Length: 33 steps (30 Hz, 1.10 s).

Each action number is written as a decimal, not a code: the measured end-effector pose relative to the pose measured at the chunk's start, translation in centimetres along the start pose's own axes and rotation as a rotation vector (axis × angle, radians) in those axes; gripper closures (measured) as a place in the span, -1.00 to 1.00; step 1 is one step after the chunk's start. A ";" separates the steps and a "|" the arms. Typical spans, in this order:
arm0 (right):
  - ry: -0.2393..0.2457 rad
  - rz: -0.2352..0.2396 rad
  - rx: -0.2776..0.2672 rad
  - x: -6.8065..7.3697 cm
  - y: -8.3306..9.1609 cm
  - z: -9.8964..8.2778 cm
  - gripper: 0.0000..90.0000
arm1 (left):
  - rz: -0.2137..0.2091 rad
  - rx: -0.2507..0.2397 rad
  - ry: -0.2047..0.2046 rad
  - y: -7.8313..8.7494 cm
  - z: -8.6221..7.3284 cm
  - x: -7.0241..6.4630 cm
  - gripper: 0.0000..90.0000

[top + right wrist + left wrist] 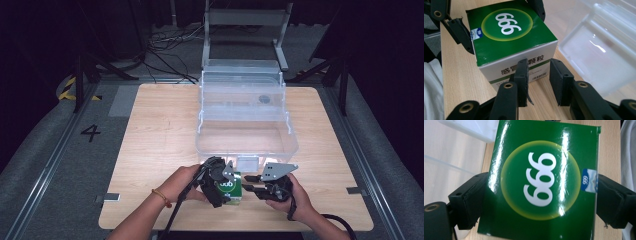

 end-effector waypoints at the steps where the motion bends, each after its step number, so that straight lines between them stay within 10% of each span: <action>1: 0.010 -0.011 0.002 0.0 -0.1 0.1 0.54 | 0.010 0.012 -0.010 -0.1 -0.1 0.0 -0.79; 21: 0.052 0.029 -0.024 0.7 -0.7 1.2 0.33 | 0.012 0.064 0.021 0.4 -2.0 -0.3 -0.71; 33: 0.052 -0.007 0.061 -2.7 4.5 -4.9 -0.14 | 0.018 0.069 0.054 1.6 -4.4 -0.4 -0.67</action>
Point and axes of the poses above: each handheld gripper's, and its own axes: y roughly backward along the jaws, z roughly out of its top, x roughly to its left, the point moved 8 cm from there along -y, roughly forward along the jaws, and after that the axes turned 3 degrees about -z, right-handed, at the moved point
